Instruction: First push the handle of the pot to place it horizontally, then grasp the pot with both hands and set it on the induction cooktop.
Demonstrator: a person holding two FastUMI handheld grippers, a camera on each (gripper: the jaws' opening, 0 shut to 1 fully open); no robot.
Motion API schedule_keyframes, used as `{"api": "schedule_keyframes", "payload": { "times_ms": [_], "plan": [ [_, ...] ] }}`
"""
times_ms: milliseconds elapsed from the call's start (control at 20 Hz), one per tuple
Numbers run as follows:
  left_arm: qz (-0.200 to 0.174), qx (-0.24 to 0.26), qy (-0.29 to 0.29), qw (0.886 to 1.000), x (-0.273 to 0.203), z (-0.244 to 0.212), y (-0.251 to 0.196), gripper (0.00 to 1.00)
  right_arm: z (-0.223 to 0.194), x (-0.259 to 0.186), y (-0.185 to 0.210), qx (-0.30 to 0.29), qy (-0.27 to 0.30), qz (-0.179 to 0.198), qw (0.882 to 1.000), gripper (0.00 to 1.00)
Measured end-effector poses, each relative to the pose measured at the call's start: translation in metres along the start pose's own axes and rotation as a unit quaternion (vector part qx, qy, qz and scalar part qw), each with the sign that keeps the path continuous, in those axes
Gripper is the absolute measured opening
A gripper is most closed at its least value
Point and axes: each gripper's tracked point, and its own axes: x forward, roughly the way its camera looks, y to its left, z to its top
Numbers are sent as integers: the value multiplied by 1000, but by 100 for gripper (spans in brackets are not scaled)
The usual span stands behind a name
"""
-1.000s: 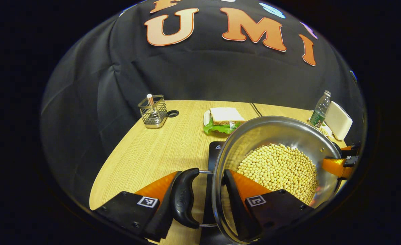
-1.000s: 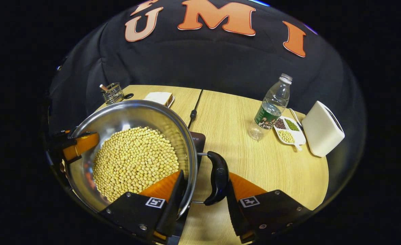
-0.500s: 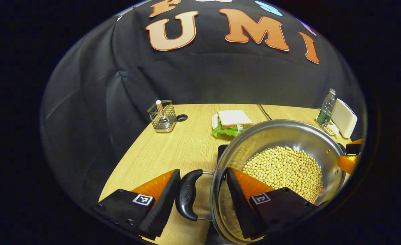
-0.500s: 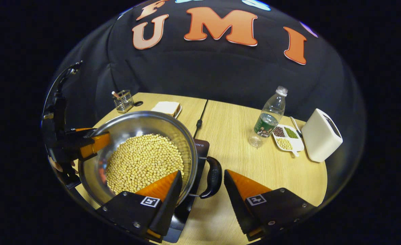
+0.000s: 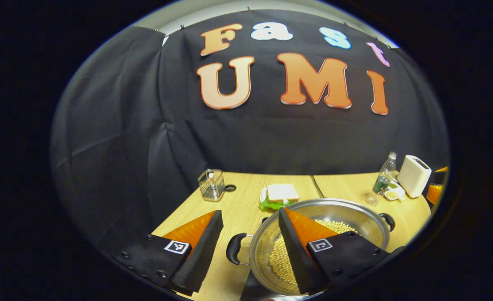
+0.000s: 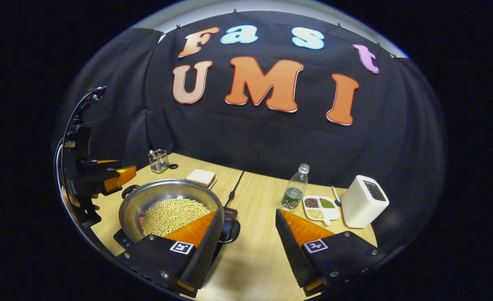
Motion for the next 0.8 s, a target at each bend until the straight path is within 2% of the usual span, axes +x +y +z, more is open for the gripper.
{"api": "schedule_keyframes", "payload": {
  "times_ms": [250, 350, 400, 500, 550, 650, 700, 800],
  "plan": [
    [-27, -23, -78, 996, -58, 70, -32, 90, 44, -51, -42, -4, -74, -14, 997, 81],
    [-37, -30, -109, 993, -80, 96, -44, 87, 59, -72, -62, -9, -105, -25, 994, 82],
    [-41, -32, -124, 991, -92, 111, -50, 90, 65, -84, -71, -9, -117, -30, 993, 82],
    [-51, -34, -148, 987, -117, 134, -60, 90, 77, -104, -90, -9, -138, -38, 990, 83],
    [-54, -35, -156, 986, -128, 141, -65, 94, 84, -115, -99, -8, -148, -44, 988, 83],
    [-64, -47, -162, 984, -148, 149, -75, 94, 99, -134, -113, 0, -169, -44, 985, 84],
    [-74, -57, -161, 983, -155, 153, -81, 90, 104, -146, -117, 6, -176, -38, 984, 84],
    [-86, -72, -161, 980, -170, 165, -85, 94, 112, -164, -129, 15, -186, -37, 982, 84]
  ]
}}
